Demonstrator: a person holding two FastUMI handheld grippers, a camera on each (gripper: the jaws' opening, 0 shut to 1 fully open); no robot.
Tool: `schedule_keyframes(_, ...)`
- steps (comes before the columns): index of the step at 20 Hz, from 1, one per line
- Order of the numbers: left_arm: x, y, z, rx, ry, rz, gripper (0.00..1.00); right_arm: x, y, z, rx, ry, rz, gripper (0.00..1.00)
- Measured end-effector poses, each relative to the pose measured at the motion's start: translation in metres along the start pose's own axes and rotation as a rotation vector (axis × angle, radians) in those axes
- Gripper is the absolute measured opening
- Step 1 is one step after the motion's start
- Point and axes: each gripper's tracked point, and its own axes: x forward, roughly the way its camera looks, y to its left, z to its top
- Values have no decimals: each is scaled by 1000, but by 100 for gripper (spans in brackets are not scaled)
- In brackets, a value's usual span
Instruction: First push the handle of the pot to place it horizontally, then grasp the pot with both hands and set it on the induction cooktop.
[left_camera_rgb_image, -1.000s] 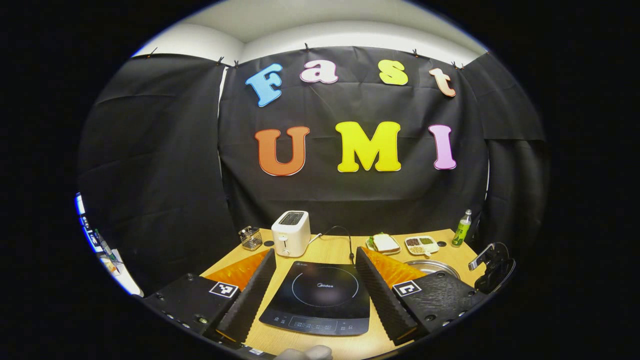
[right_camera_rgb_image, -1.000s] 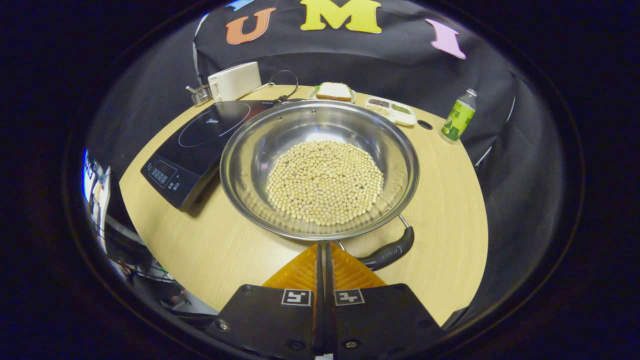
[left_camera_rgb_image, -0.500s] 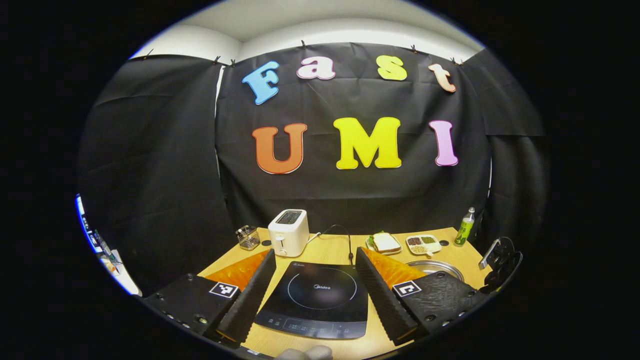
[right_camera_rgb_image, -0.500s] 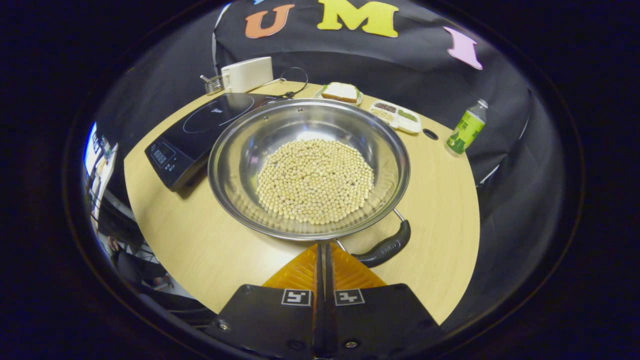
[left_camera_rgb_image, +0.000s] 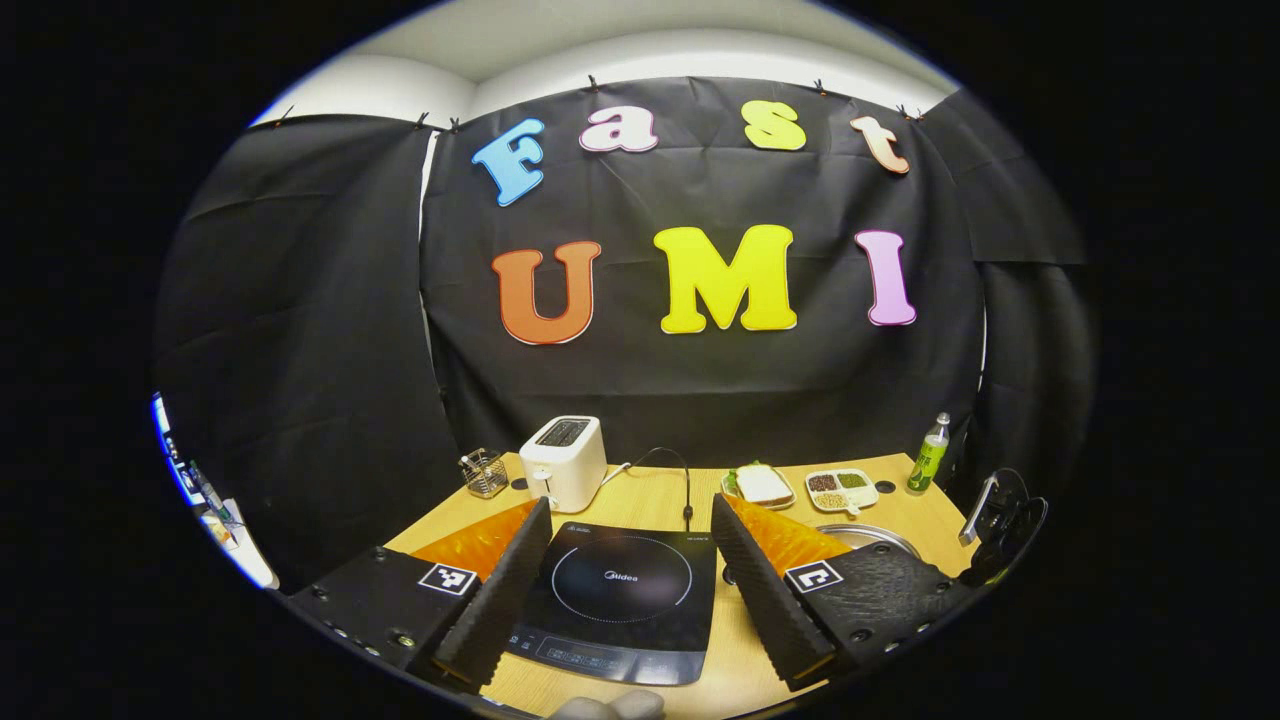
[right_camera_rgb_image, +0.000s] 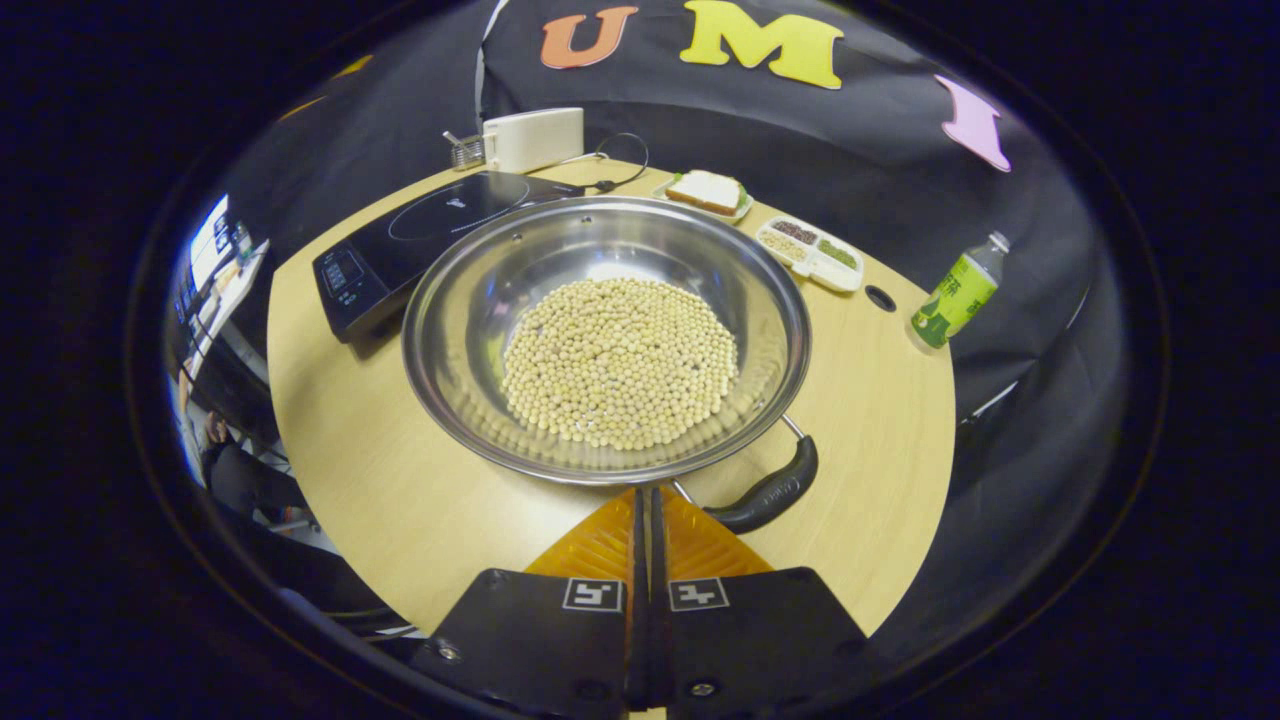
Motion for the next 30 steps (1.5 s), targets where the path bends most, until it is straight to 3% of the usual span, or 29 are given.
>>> schedule_keyframes(20,-9,-45,-16,-37,51,132,96,28,-56,14,-159,-14,143,4)
schedule_keyframes(26,-4,-54,-22,-58,32,97,96,24,-51,6,-140,-11,179,1)
schedule_keyframes(28,3,-56,-30,-71,35,70,96,14,-49,3,-96,-26,178,4)
schedule_keyframes(30,10,-61,-37,-69,39,36,96,3,-53,3,-78,-61,144,22)
